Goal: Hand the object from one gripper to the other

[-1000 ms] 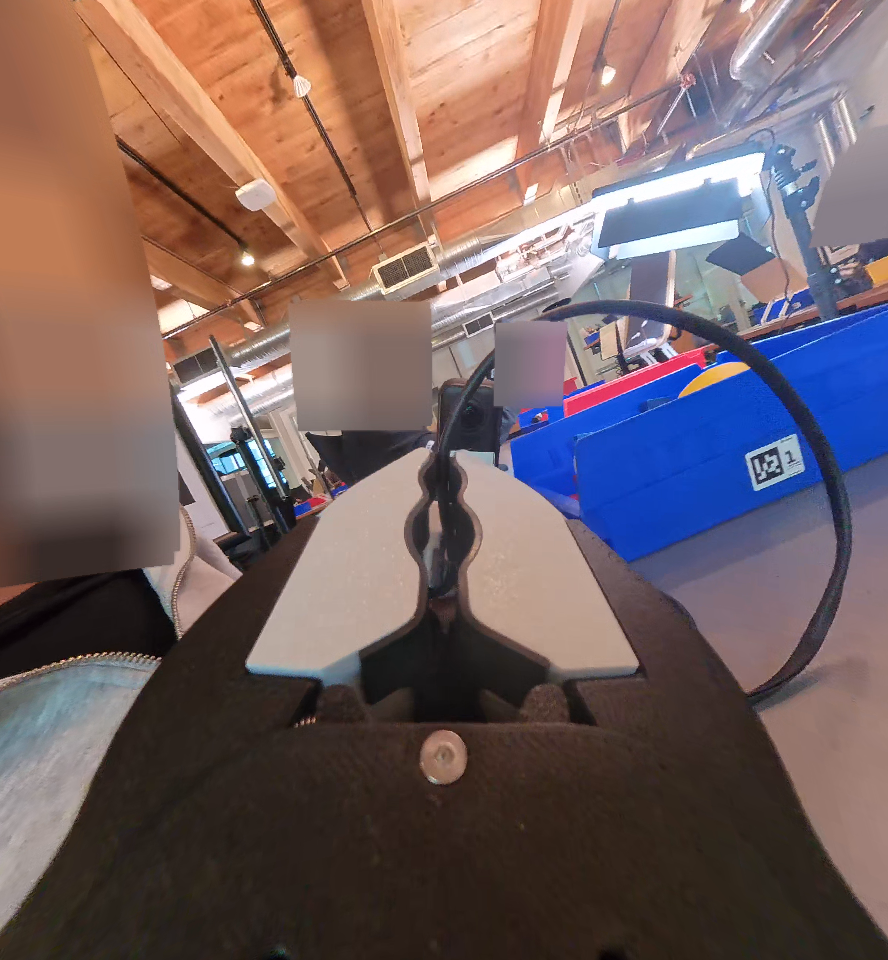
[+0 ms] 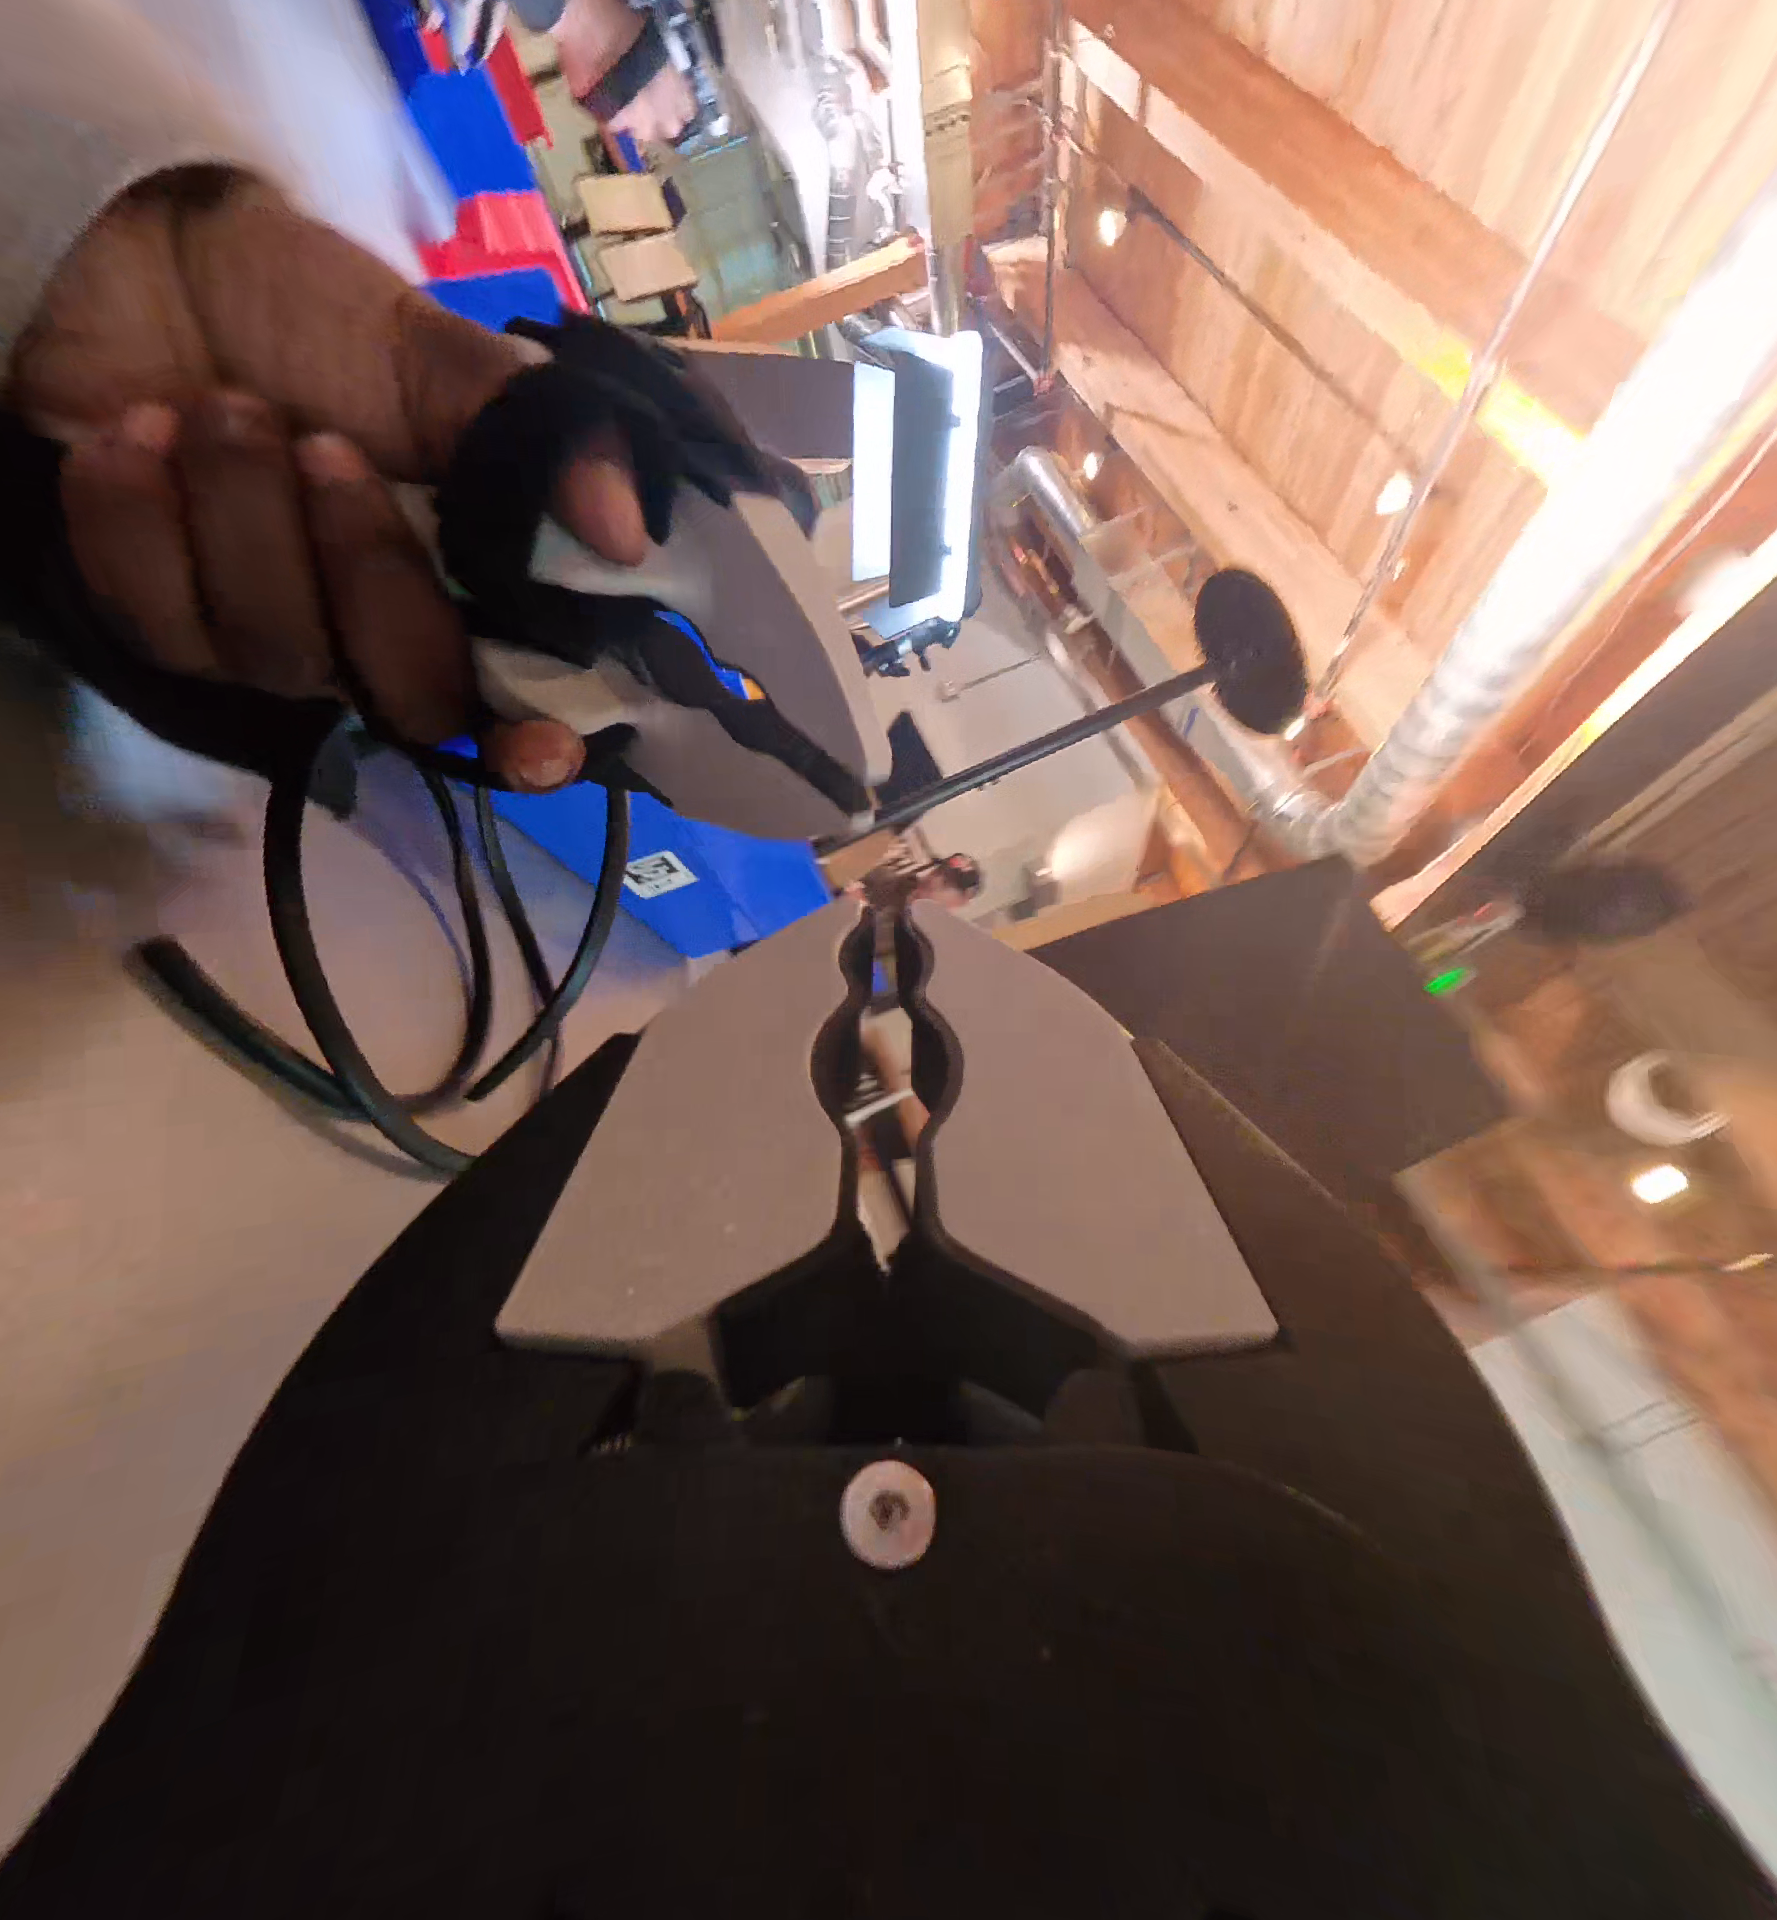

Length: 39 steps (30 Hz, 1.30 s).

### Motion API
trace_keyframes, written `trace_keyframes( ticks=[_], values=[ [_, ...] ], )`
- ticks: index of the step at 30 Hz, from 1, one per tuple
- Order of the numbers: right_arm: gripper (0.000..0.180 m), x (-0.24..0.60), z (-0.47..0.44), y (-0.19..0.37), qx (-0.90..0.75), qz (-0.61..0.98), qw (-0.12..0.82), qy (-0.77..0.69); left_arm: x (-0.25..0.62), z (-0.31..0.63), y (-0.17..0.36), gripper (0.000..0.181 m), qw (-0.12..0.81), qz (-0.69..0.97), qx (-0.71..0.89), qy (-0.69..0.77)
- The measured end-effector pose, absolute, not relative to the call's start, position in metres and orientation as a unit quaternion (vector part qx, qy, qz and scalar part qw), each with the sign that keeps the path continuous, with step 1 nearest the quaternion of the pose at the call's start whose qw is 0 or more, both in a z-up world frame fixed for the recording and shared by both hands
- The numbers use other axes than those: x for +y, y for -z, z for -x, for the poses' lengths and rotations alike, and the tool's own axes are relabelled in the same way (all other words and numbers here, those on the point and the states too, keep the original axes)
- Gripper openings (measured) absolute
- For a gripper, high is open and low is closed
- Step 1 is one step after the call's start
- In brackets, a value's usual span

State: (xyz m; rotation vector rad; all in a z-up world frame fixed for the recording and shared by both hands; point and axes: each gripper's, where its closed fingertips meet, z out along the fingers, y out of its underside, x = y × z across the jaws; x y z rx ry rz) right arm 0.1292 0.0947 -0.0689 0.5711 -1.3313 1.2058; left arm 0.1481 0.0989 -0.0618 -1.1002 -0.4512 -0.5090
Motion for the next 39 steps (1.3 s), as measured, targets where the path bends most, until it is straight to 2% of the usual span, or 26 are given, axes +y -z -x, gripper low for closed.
trace_keyframes(
  ticks=[1,4,8,12,16,18,22,32,34,36,39],
  values=[
    [0.005,0.096,-0.125,0.068,-0.587,-0.218,0.56,-0.543,0.095,-0.147,0.057,0.008,0.811,0.502,-0.204,0.221],
    [0.014,0.101,-0.114,0.068,-0.641,-0.124,0.429,-0.624,0.091,-0.14,0.057,0.021,0.816,0.518,-0.217,0.135],
    [0.023,0.114,-0.097,0.061,-0.648,0.011,0.235,-0.724,0.092,-0.15,0.058,0.034,0.766,0.609,-0.2,0.052],
    [0.023,0.13,-0.089,0.048,-0.597,0.08,0.13,-0.788,0.081,-0.154,0.06,0.036,0.693,0.692,-0.187,-0.076],
    [0.02,0.137,-0.085,0.044,-0.574,0.103,0.096,-0.807,0.051,-0.123,0.103,0.036,0.522,0.784,-0.244,-0.232],
    [0.019,0.138,-0.084,0.044,-0.571,0.108,0.09,-0.809,0.049,-0.119,0.128,0.036,0.471,0.814,-0.267,-0.211],
    [0.02,0.137,-0.083,0.046,-0.576,0.112,0.08,-0.806,0.053,-0.111,0.159,0.03,0.418,0.838,-0.302,-0.177],
    [0.019,0.133,-0.085,0.05,-0.585,0.109,0.067,-0.801,0.047,-0.108,0.184,0.025,0.335,0.869,-0.316,-0.184],
    [0.019,0.132,-0.085,0.05,-0.586,0.11,0.064,-0.8,0.045,-0.108,0.19,0.02,0.317,0.875,-0.32,-0.18],
    [0.019,0.131,-0.086,0.052,-0.589,0.109,0.06,-0.798,0.046,-0.11,0.196,0.007,0.303,0.884,-0.314,-0.169],
    [0.019,0.127,-0.088,0.056,-0.6,0.109,0.038,-0.791,0.046,-0.108,0.187,0.005,0.325,0.872,-0.313,-0.188]
  ],
)
